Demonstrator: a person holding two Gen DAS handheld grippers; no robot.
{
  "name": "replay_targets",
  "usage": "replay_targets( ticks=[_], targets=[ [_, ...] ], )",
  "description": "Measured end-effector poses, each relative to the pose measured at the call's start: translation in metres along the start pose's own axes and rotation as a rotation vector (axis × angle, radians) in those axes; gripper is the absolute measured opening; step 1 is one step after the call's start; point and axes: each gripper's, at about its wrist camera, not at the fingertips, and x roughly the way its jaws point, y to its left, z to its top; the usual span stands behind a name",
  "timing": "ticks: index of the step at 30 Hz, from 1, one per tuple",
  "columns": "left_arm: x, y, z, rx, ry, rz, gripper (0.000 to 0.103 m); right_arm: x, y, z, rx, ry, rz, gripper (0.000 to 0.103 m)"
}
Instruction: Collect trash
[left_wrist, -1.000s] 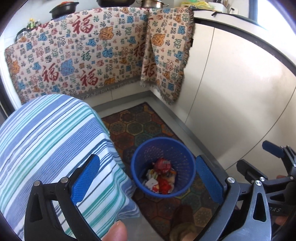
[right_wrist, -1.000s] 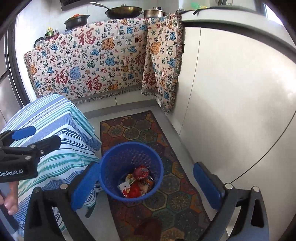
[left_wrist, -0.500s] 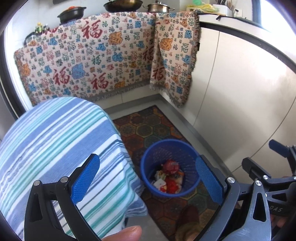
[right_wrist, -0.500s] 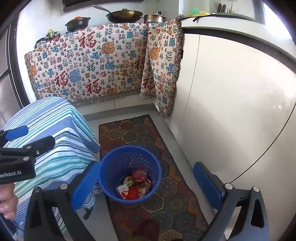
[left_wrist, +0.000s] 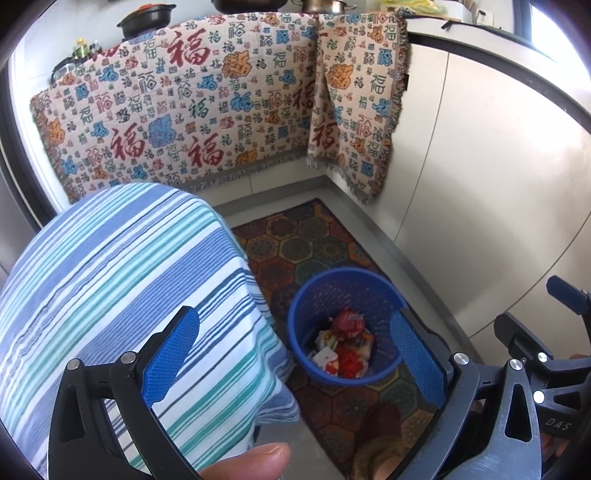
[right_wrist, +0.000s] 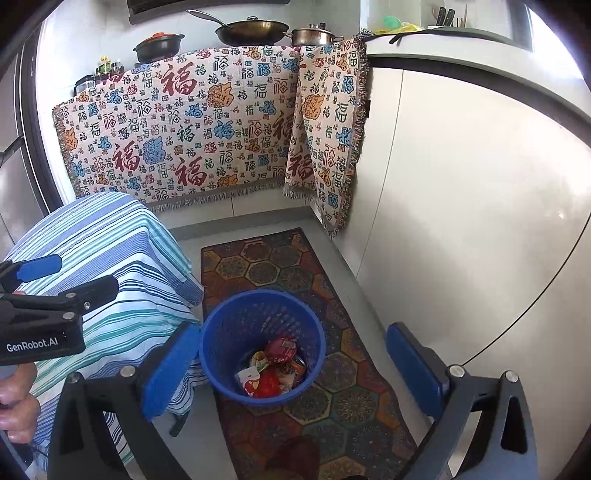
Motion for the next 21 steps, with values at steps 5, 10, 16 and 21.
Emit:
replay_targets(
  ticks=[5,10,16,21],
  targets=[
    [0.0023,-0.0004,-0.0001,0.006,0.006,0.005,0.103,0.0001,0.0003,-0.0003,-0.001,0.002,-0.001,0.103],
    [0.0032,0.0001,-0.0003,0.009,0.009,0.004,0.103,0.0028,0.0005,-0.0013,-0.005,0.006,0.001,0.103],
    [0.004,-0.001,0.0005,0.018,0.004,0.012,0.103,0.0041,0.0008,-0.001,-0.006,0.008,-0.003,0.103],
    [0.0047,0.0,0.0005,0.023,0.007,0.009,0.102,0.0047,0.0005,-0.0016,-0.007,0.008,-0.002,0.103]
  ],
)
